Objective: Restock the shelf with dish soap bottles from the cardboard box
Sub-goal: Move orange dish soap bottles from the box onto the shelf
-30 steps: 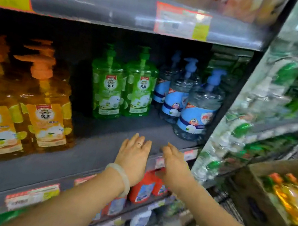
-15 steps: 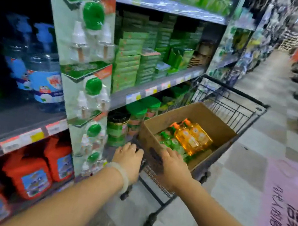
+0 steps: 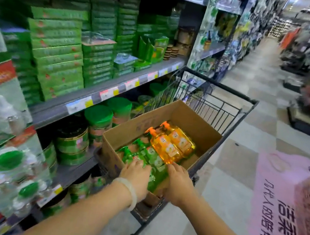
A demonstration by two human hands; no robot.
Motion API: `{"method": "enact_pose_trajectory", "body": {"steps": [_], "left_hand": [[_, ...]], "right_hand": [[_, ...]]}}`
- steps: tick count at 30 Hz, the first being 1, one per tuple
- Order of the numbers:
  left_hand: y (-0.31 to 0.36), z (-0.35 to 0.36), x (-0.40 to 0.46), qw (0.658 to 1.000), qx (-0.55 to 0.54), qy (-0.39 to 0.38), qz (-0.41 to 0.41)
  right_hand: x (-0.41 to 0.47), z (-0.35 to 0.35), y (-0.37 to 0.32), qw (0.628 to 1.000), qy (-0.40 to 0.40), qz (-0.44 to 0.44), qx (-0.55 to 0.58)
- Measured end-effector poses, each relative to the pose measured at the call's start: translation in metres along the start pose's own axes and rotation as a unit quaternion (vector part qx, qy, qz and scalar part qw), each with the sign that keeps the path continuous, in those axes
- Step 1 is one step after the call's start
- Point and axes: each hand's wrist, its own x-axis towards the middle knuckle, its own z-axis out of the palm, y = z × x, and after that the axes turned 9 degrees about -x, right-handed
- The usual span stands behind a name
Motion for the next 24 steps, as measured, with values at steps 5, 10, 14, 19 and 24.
{"method": "enact_pose_trajectory", "body": {"steps": [5,10,14,19,24], "left_hand": [[0.007,-0.017,0.094,1.000,-0.030,-0.007,-0.001],[-0.003,-0.032,0.169,0.999,-0.039,-0.009,-0.004],[-0.010,-0.019,0.211,0.995,-0.073,-0.052,-0.036],[-0.013,0.012,0.265,0.978,-0.141,-0.104,-0.110],[-0.008,0.055,0.321,0.923,-0.261,-0.147,-0.243]], "right_hand": [[0.085,-0.023,0.044,0.999,-0.010,0.033,-0.021],[0.167,-0.030,0.073,0.999,-0.009,0.049,-0.007],[0.212,-0.010,0.098,0.997,-0.052,0.051,0.003],[0.287,0.014,0.131,0.990,-0.139,0.029,0.022],[0.353,0.040,0.150,0.975,-0.213,0.003,0.059]]}}
